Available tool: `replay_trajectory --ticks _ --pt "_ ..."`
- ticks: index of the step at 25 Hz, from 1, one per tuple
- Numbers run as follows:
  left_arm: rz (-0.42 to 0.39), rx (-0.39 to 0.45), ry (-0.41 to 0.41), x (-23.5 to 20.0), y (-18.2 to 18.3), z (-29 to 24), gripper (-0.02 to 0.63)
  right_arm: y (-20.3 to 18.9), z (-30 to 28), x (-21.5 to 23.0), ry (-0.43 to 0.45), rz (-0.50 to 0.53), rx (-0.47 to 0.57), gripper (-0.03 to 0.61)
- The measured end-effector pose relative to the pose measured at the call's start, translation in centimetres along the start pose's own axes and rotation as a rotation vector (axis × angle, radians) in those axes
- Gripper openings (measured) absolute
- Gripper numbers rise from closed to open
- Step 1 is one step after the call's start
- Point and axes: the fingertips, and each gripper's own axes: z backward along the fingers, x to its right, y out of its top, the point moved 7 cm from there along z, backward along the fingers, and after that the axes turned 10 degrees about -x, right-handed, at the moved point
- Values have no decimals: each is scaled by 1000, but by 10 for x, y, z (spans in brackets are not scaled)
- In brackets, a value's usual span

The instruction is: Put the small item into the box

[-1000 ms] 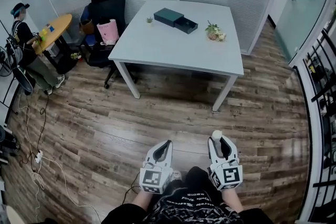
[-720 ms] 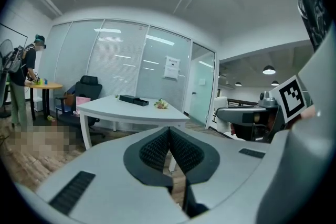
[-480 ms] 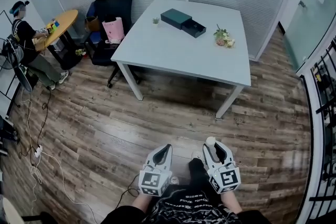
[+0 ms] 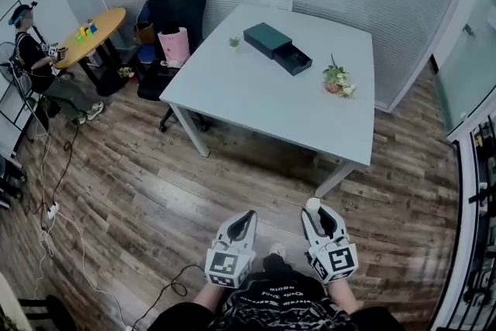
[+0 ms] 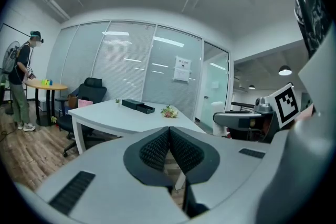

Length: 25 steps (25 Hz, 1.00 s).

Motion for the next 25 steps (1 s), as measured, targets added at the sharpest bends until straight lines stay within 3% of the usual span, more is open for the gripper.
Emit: replay_trajectory --ticks 3,10,16,19,25 --pt "-4 -11 15 11 6 -28 20 4 -7 36 17 -57 29 140" --pt "21 -13 35 30 19 -75 20 8 -20 92 26 -56 16 140" --pt "91 -30 43 27 21 -93 19 1 -27 104 35 -82 3 140" --pt "38 -44 64 19 21 -106 20 1 -34 109 38 -94 6 140" --pt "83 -46 -1 9 29 -145 18 -1 -54 123 -5 -90 -31 141"
